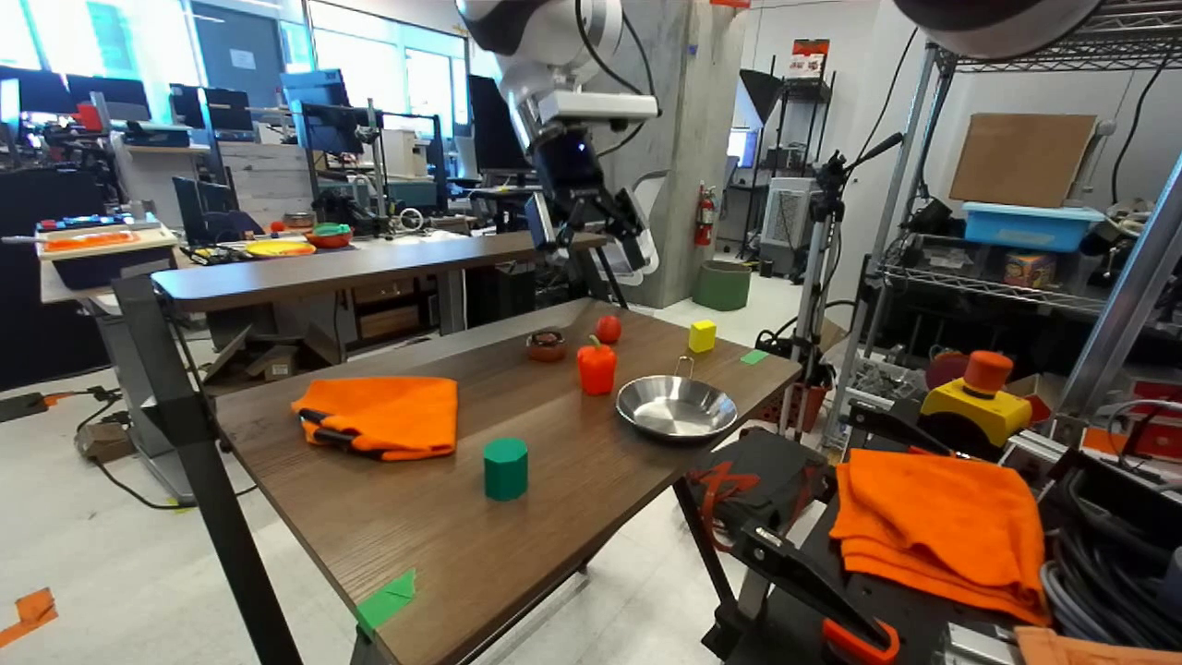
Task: Pick up the red pepper and put it on the table
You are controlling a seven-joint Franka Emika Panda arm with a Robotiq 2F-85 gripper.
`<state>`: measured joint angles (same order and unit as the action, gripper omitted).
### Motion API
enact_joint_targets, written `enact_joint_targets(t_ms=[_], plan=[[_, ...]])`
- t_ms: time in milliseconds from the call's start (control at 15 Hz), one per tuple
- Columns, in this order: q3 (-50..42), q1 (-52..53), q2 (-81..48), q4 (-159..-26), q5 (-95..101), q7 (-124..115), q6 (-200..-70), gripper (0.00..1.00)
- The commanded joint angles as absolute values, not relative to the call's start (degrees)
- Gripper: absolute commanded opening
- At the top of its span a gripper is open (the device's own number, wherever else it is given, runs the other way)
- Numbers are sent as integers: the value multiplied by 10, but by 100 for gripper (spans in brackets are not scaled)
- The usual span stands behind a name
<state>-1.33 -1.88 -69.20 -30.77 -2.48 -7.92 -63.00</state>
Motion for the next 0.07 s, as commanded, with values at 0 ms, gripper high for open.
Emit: enact_joint_targets(t_ms=[0], plan=[[-11,-24,-688,-308,-25,-76,-625,100]])
